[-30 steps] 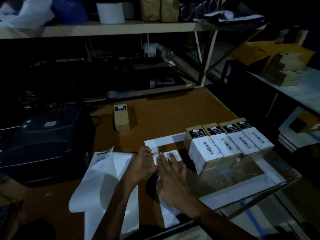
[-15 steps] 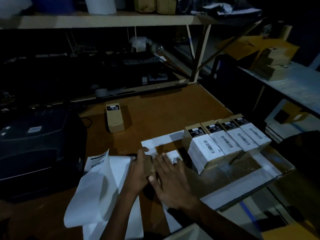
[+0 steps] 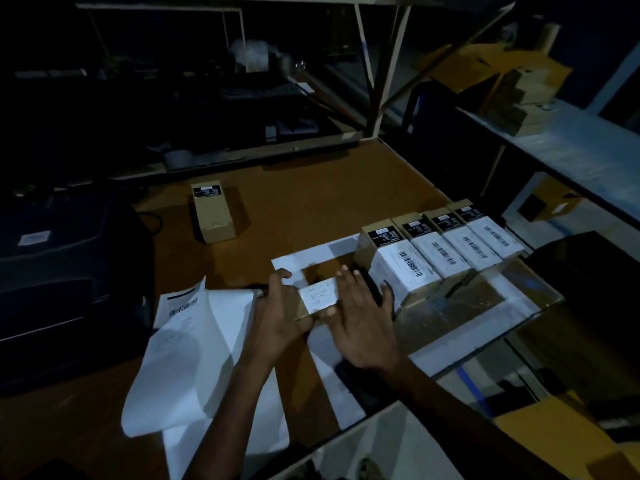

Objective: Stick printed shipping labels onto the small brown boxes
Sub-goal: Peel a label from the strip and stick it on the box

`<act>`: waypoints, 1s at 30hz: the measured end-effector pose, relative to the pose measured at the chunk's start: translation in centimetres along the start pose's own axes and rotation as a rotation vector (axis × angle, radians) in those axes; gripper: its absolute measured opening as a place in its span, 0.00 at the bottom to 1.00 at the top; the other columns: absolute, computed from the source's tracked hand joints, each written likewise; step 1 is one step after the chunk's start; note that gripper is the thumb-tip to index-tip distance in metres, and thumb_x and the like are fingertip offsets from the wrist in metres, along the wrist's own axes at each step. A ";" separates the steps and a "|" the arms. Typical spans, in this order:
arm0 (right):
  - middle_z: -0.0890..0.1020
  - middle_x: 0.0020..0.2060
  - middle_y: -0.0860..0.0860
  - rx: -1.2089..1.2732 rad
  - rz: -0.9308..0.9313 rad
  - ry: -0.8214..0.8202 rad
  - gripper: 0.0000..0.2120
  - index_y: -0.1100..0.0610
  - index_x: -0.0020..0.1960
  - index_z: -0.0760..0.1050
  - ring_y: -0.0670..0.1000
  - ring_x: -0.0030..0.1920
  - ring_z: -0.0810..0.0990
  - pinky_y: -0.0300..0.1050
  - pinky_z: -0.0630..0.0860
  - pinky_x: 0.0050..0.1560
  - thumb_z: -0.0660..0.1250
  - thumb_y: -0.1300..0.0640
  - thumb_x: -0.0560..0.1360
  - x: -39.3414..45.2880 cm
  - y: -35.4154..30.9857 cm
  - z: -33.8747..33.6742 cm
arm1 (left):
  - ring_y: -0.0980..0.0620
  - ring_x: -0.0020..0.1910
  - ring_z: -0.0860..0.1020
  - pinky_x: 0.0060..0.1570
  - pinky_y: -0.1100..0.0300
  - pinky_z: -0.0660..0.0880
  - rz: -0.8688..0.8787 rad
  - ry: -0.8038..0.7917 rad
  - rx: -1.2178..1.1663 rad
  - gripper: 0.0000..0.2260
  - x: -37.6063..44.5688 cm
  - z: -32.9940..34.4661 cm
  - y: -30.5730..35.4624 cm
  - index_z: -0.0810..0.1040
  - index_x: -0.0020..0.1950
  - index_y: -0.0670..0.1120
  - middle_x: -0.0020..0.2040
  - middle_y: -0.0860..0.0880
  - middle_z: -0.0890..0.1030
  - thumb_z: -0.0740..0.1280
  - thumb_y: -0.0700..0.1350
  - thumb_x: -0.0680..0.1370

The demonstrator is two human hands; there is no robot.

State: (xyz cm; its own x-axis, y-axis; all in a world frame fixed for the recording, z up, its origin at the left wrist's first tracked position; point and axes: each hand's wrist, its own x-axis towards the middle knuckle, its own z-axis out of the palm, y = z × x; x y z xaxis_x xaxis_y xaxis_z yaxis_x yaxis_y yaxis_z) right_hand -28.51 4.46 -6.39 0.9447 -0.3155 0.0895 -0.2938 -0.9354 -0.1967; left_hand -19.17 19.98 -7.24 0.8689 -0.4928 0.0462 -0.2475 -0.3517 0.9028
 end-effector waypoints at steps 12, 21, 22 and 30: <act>0.37 0.81 0.46 0.019 -0.048 -0.002 0.34 0.51 0.82 0.36 0.46 0.80 0.34 0.63 0.34 0.75 0.40 0.39 0.81 -2.0 0.3 2.0 | 0.59 0.52 0.78 0.38 0.73 0.75 0.004 -0.029 -0.017 0.38 -0.2 -0.2 0.4 0.63 0.69 0.51 0.58 0.50 0.78 0.82 0.44 0.67; 0.47 0.82 0.52 -0.021 -0.034 0.064 0.33 0.53 0.82 0.43 0.52 0.81 0.44 0.67 0.50 0.76 0.41 0.39 0.81 -2.3 1.7 3.7 | 0.53 0.61 0.74 0.39 0.74 0.75 -0.040 -0.035 0.079 0.35 0.4 0.0 -0.6 0.63 0.65 0.58 0.65 0.49 0.75 0.82 0.46 0.67; 0.47 0.82 0.52 -0.001 0.018 0.072 0.33 0.52 0.82 0.42 0.53 0.81 0.44 0.66 0.49 0.75 0.39 0.38 0.81 -2.2 1.7 3.8 | 0.53 0.62 0.73 0.40 0.73 0.75 -0.045 -0.035 0.087 0.36 0.4 0.0 -0.6 0.63 0.65 0.59 0.65 0.50 0.75 0.82 0.46 0.67; 0.55 0.81 0.50 -0.084 -0.269 0.057 0.29 0.49 0.82 0.54 0.59 0.81 0.45 0.68 0.48 0.75 0.42 0.43 0.83 -2.8 -0.5 3.5 | 0.56 0.49 0.78 0.34 0.70 0.76 -0.009 -0.020 0.128 0.34 0.5 -0.1 -0.4 0.64 0.63 0.57 0.54 0.51 0.77 0.82 0.47 0.66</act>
State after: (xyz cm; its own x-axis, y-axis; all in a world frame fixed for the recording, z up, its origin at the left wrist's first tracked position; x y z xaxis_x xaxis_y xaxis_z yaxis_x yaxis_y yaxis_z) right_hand -30.48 6.38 -10.00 0.9812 -0.0607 0.1830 -0.0473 -0.9959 -0.0767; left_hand -18.62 19.95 -7.53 0.8632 -0.5041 0.0287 -0.2933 -0.4544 0.8411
